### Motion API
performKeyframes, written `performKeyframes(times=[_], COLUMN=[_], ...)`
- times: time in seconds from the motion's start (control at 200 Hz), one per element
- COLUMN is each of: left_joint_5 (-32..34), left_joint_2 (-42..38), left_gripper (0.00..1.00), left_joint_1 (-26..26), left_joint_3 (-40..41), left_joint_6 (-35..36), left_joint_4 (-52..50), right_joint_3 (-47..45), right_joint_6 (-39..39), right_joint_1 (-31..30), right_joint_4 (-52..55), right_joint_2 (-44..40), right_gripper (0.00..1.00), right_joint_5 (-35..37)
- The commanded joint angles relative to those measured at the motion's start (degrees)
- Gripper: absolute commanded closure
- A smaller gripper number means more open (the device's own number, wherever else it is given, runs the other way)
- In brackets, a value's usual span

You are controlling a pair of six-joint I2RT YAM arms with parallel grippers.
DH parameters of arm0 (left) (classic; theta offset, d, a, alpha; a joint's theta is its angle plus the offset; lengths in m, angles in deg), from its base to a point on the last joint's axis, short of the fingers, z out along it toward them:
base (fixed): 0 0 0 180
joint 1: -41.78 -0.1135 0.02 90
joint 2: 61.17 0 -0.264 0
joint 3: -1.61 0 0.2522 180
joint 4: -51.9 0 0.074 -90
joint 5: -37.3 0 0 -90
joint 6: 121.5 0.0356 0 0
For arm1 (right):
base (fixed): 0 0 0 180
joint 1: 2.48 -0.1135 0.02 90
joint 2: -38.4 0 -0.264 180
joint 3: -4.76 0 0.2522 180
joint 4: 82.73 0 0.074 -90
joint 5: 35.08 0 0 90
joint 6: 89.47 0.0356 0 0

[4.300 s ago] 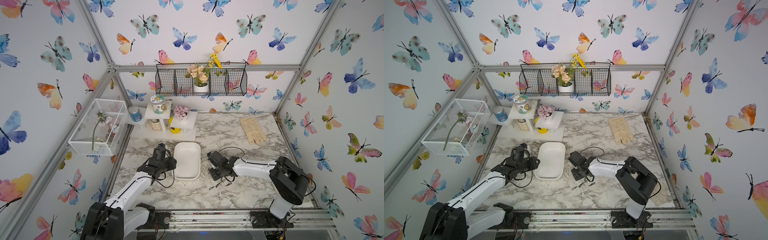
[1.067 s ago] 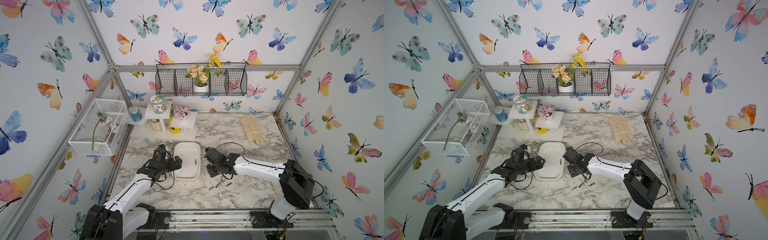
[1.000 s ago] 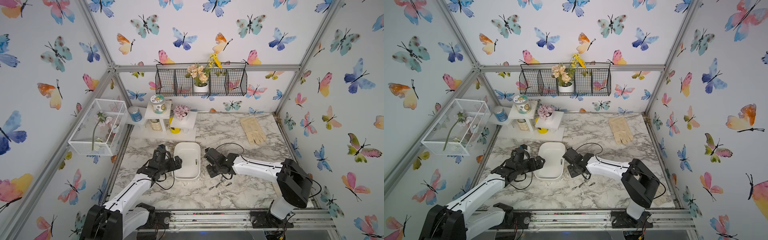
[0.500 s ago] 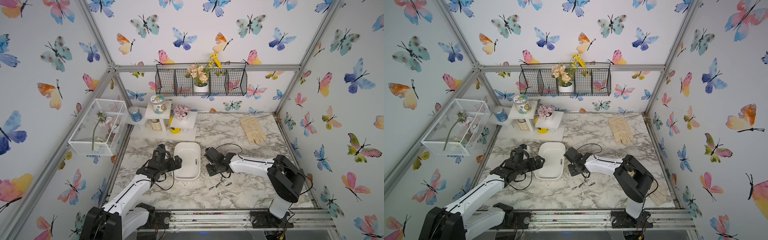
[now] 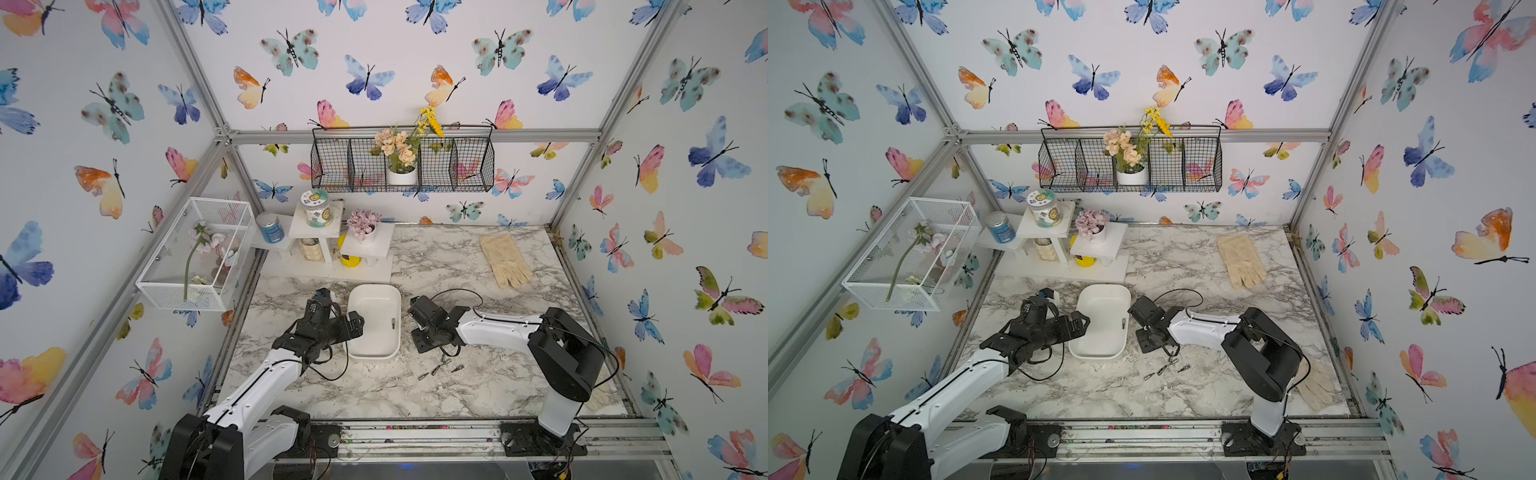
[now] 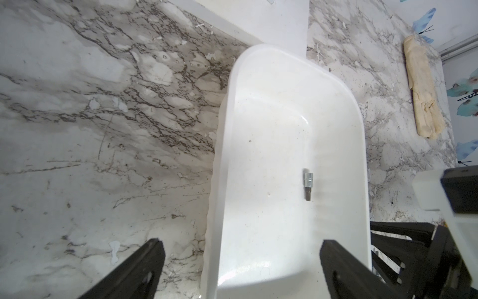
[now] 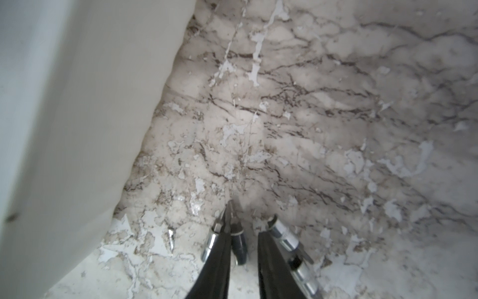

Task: Put the bit on the desktop into the storage box
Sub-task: Pick up the screwdriver bit from the center of the board.

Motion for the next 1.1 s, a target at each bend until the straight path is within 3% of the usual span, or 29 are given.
performKeyframes(times=[0.0,0.821,1.096], left_joint_5=[0.18,1.22,1.06], left_joint_2=[-0.13,-0.86,-0.18], left_gripper=[0.01,0.01,0.01], left_joint_1=[0.29,0.22,0.22], left_joint_3=[0.41,0.51,0.10], left_joint_6=[0.07,0.16,0.43], left_joint_4=[-0.33,-1.05,-1.21], right_joint_3=[-0.72,-0.66,-0.22], right_joint_6=[0.02,-0.45,-0.29], right_joint_1=[0.40,0.59,0.59], right_joint_4=[0.14,1.28,2.82], right_joint_2=[0.99,1.63,-3.00], right_gripper=[0.77,0.85,0.88], right_joint_5=[-0.97,-2.02,-0.60])
